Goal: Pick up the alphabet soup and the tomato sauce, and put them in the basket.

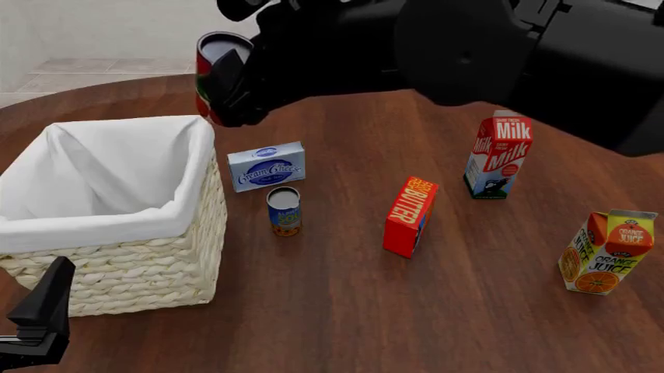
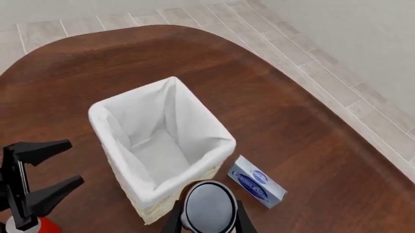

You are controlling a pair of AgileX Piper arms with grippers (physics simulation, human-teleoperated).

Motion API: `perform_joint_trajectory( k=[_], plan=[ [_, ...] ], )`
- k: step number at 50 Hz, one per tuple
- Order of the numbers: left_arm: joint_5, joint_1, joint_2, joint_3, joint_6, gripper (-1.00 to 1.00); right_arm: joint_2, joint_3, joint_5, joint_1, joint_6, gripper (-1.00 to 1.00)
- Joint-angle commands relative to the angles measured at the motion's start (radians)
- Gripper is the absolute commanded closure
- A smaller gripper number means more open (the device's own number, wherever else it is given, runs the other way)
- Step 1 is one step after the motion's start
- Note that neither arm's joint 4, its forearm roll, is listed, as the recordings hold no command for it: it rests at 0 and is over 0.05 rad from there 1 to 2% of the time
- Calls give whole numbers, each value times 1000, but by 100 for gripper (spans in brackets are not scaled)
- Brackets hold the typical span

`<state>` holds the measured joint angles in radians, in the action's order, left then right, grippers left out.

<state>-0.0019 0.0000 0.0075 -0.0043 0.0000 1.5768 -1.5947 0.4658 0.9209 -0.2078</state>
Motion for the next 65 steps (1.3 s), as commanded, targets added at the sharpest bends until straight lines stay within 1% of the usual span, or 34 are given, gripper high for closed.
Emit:
perform_joint_trajectory(
  k=[1,13,65],
  plan=[
    [0,0,0,0,0,-100,17,-26,3,15,14,100],
    [0,0,0,0,0,-100,35,-69,20,30,8,100],
    [0,0,0,0,0,-100,118,-116,3,92,8,100]
  ],
)
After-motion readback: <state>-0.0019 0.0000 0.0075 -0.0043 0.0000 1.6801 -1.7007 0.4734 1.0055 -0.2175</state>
